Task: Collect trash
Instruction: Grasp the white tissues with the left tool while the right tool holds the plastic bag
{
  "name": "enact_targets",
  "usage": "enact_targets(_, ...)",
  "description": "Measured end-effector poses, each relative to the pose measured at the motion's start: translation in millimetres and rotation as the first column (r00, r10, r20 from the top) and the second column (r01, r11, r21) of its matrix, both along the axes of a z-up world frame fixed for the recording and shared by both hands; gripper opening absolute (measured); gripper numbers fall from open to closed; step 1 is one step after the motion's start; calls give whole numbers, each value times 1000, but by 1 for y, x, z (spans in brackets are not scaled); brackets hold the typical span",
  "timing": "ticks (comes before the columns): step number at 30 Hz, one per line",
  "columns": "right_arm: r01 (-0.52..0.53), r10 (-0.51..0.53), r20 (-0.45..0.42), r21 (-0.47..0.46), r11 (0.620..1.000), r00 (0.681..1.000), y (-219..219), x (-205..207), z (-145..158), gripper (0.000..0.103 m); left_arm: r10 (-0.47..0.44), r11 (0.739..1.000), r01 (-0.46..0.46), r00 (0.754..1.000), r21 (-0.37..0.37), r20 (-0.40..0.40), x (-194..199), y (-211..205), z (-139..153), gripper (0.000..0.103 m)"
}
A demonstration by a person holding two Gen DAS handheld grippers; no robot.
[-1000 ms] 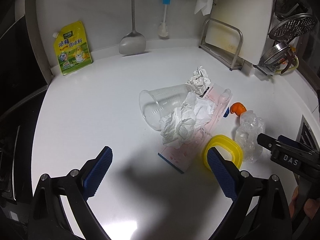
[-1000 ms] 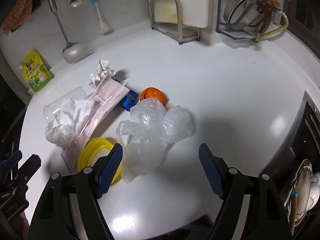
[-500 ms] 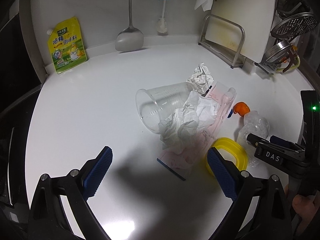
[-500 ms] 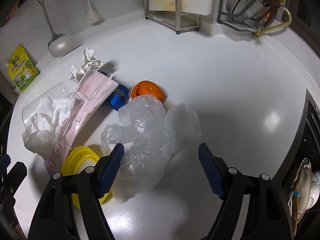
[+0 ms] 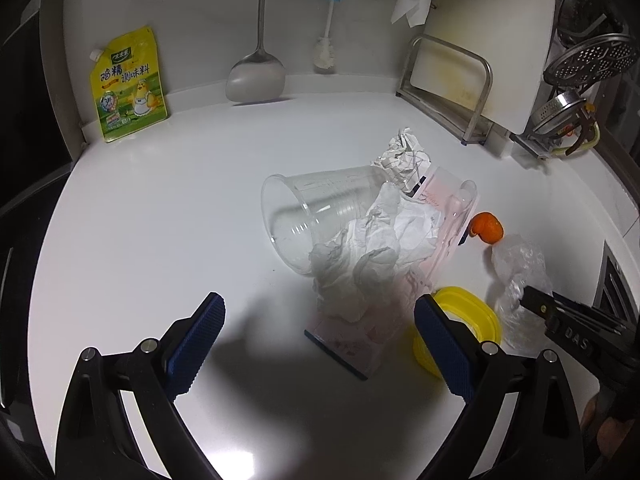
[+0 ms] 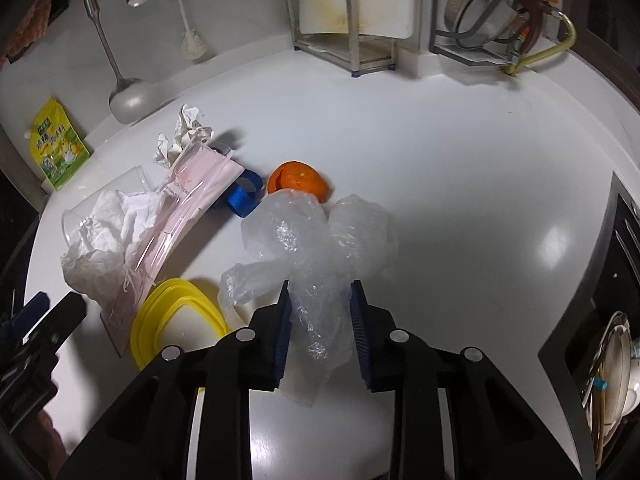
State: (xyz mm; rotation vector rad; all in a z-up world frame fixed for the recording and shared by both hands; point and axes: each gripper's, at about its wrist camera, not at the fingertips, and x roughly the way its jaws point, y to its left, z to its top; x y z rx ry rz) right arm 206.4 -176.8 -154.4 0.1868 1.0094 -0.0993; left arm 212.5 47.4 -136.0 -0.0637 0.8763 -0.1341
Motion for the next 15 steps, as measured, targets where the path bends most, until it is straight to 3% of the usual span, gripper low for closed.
enact_targets(6,19,-19,9,8,1000,1000,-6,-15,2,26,11,1000,-11,1000,-20,3,11,-7,-7,92)
enact_targets(8,26,-27,9,13,1000,1000,-8,-19,3,25,10,1000,-10,1000,-23,5,14,-10,-8,86)
enact_targets(14,52,-53,15,38,998,998,-14,-28,6,25,-22,1000,22,999,-7,-23,19,-20,-14,50)
enact_targets(15,55,-56,17,40,998,998,-14,-30,6,25,-26,1000,26,999,-7,-25,19,-20,-14,39)
